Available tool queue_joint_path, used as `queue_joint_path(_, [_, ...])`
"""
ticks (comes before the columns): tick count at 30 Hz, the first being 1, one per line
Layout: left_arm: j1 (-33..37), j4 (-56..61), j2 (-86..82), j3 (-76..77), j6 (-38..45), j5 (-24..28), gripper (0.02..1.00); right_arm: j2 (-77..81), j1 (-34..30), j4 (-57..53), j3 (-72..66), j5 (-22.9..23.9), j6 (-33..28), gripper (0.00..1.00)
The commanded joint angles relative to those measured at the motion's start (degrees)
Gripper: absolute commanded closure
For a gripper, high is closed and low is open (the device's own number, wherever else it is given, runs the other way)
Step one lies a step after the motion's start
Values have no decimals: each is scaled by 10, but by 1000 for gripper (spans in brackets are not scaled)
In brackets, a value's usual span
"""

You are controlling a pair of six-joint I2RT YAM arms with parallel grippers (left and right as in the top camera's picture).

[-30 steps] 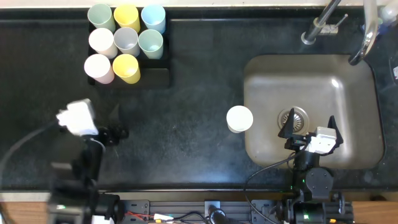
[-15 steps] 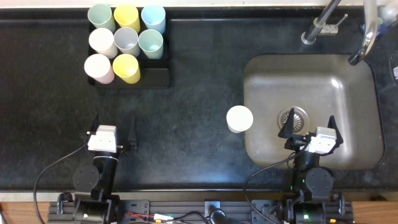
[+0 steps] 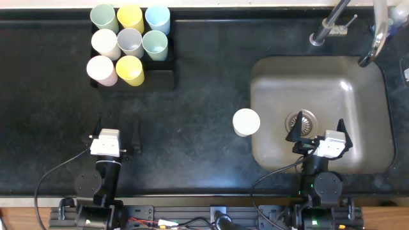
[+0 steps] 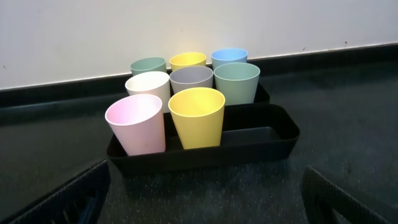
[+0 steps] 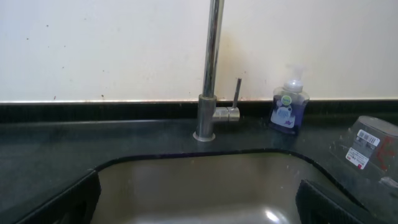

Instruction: Store Cups

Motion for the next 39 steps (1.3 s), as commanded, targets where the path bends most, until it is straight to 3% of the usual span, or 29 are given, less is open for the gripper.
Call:
queue_joint_path(1, [0,-3,-7,-1,13,-7,20,-5,-2,3,-8,2,-2,3])
queue_joint_path(20, [0,-3,-7,-1,13,-7,20,6,-2,-22,40,2,-2,3])
queue_joint_path(24, [0,-3,-7,-1,13,-7,20,96,0,-220,212,-3,3,3])
queue_joint_path(25, [0,-3,-7,-1,13,-7,20,138,2,-250,262,-23,13,3])
queue_joint_path(27, [0,-3,-7,-1,13,-7,23,240,6,-318,365,-45,15,3])
queue_joint_path(33, [0,-3,-7,-1,13,-7,20,577,73,-619,673,-42,14,3])
queue_joint_path(36, [0,-3,-7,-1,13,-7,20,702,119,-729,750,-43,13,3])
queue_joint_path(39, [0,-3,-7,-1,13,-7,20,796,145,-767,771,-43,12,3])
